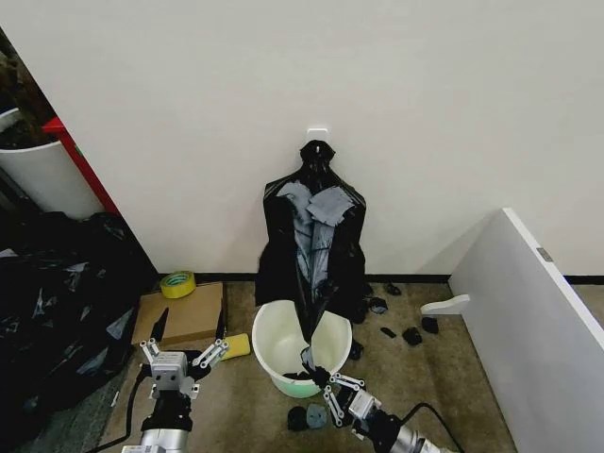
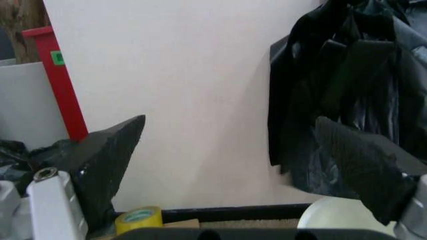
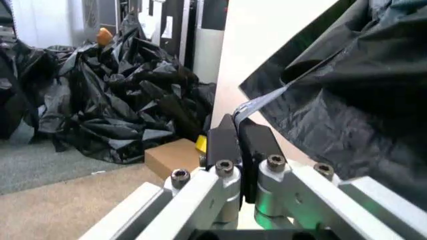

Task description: Place the garbage bag over the trash bin.

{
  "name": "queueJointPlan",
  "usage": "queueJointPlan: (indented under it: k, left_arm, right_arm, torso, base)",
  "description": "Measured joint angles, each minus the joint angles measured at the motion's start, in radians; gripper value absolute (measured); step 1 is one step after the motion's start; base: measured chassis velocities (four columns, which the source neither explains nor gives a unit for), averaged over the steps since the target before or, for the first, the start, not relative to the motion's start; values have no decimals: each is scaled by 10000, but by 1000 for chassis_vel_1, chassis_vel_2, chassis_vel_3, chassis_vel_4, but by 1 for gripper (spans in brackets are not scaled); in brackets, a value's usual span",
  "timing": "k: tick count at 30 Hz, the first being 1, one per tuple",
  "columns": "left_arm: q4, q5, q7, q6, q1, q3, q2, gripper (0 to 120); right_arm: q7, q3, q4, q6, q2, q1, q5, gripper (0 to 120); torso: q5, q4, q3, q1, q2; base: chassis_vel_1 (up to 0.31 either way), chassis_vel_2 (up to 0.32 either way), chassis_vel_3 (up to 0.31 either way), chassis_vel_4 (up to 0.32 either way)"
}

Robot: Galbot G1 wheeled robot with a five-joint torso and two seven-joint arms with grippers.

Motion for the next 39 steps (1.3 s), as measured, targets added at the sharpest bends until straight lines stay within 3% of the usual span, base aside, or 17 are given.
queueJointPlan:
  k: [9,26,33,39]
  left_arm:
    - [-7,61,1,39,-107,58,56,100]
    - [65,-167,64,312,-491,106,319,100]
    - [116,-180,75,322,-448,44,327,100]
    - [95,-130,85,360,-402,16,293,100]
  right_arm:
    - [900,-158,113,-292,49,66,176,0]
    - [3636,-30,1454,-2609,-303,-274,1216,59]
    - [5318,-293,1061,-4433,-322,1956,2764,88]
    - [5629,-988,-39,-4795,-290,3778,3010,100]
  torso:
    - [0,0,0,0,0]
    - [0,-2,0,0,0]
    - [3,1,0,0,0]
    - [-1,1,1,0,-1]
  base:
    - [0,0,0,0]
    - [0,0,0,0]
    - [0,0,0,0]
    - [0,0,0,0]
